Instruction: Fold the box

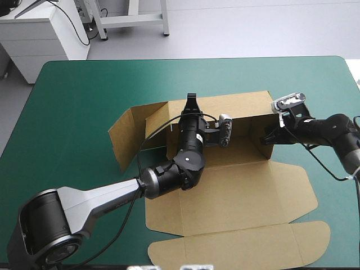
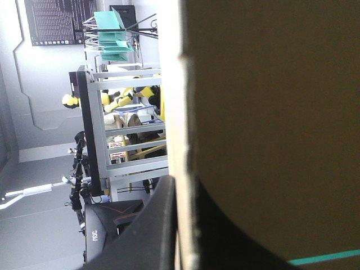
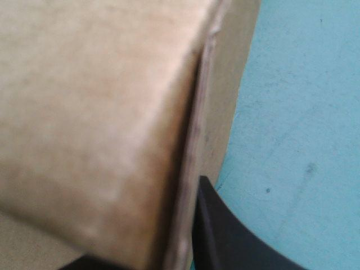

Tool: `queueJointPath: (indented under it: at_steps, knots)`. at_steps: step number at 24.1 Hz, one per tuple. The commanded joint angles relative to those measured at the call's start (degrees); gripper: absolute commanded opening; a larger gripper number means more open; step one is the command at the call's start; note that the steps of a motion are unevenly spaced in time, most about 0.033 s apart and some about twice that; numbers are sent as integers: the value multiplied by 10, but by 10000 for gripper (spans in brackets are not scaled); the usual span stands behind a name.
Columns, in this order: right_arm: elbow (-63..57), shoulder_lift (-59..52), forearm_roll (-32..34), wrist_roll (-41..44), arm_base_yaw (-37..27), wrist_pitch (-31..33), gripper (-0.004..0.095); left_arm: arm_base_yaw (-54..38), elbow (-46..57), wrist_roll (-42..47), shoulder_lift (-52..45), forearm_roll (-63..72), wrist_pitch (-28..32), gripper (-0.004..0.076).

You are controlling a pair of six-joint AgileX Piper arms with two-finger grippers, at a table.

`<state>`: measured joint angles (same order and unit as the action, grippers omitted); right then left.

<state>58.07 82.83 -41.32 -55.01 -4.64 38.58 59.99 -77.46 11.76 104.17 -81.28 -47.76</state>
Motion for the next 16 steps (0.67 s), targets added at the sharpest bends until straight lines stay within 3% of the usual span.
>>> queueJointPath:
  at_steps: [1, 4, 9, 16]
  knots:
    - [14, -10, -27, 2, 6, 8, 1, 6, -1, 3, -13, 10, 29, 7]
    - [14, -10, -22, 7, 6, 6, 3, 6, -1, 3, -13, 1, 32, 127]
    - [14, -10, 59, 76, 40, -26, 3, 7, -1, 6, -13, -69, 29, 398]
    - [16, -10, 85, 126, 57, -51, 3, 45, -6, 124, -17, -190, -38, 402]
